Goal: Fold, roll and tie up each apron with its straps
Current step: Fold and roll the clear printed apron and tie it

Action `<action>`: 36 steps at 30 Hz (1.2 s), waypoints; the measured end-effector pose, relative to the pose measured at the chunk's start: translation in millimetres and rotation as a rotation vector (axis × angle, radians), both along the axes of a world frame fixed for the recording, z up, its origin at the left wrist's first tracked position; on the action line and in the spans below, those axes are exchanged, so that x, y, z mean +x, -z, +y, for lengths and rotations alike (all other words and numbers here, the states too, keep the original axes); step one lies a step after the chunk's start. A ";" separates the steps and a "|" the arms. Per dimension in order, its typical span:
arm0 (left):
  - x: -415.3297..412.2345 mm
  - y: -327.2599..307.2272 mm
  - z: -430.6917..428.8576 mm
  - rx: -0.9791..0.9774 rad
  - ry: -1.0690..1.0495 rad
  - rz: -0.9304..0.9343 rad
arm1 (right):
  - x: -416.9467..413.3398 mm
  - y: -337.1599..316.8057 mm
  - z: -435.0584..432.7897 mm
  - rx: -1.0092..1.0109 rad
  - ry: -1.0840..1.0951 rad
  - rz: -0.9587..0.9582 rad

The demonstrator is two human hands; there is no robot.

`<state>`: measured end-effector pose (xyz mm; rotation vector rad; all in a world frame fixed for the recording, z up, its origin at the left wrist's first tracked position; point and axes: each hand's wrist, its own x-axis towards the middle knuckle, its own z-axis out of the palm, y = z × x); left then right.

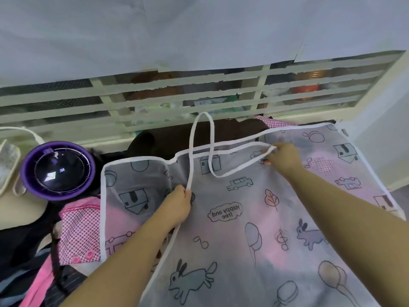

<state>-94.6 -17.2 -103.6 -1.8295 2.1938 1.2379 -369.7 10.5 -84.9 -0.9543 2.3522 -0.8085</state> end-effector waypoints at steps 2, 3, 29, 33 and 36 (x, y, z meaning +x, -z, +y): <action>0.1 -0.2 -1.3 -0.059 -0.062 0.005 | 3.5 7.4 -3.6 -0.005 0.000 -0.017; 1.2 -1.1 -1.6 -0.091 -0.095 0.012 | 6.9 10.3 -4.3 -0.017 -0.001 -0.014; 83.4 -11.6 86.4 -0.043 -0.119 0.068 | 152.7 0.2 119.1 0.134 -0.614 0.379; 100.8 -13.8 102.4 -0.104 -0.171 0.107 | 149.0 24.1 141.4 0.400 -0.811 0.286; 126.4 -17.7 121.1 -0.111 -0.208 0.080 | 144.2 32.6 140.0 0.395 -0.836 0.290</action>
